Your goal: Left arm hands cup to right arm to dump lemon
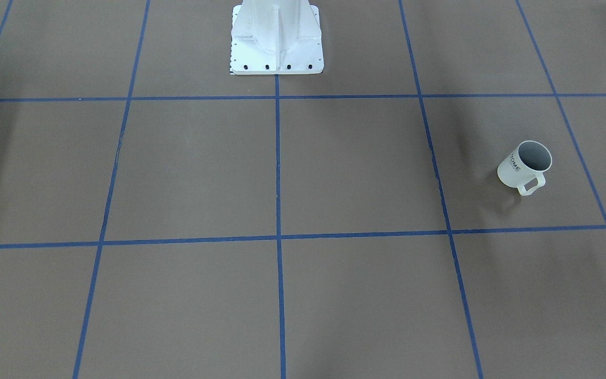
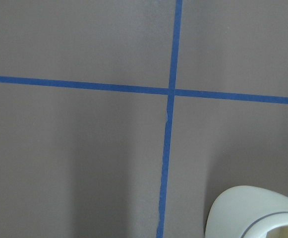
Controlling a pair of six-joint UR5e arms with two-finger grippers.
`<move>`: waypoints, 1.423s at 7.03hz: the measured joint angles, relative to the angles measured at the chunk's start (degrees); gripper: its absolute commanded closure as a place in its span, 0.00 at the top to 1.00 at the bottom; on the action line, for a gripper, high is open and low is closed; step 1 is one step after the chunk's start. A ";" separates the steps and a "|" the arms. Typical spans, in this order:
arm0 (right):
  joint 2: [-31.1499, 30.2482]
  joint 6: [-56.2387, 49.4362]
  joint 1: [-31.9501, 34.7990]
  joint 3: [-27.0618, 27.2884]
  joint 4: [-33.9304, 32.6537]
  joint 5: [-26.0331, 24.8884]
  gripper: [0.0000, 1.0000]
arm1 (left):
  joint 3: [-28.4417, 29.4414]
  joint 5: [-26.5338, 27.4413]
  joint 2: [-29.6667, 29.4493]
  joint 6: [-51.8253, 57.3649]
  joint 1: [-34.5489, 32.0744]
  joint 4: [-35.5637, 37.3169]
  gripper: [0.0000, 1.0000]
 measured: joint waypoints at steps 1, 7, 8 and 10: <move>0.00 0.00 0.00 0.12 0.01 0.00 1.00 | 0.00 -0.02 -0.12 0.00 0.00 0.00 1.00; 0.51 0.09 -0.07 1.91 0.07 0.42 1.00 | -3.04 -0.86 -2.67 -7.92 2.98 -2.95 1.00; 0.62 0.11 -0.08 2.01 0.01 0.48 1.00 | -5.03 -2.42 -2.88 -15.02 5.04 -4.57 1.00; 0.83 0.11 -0.76 2.31 -0.07 0.46 1.00 | -8.55 -4.18 -1.36 -25.89 9.57 -6.40 1.00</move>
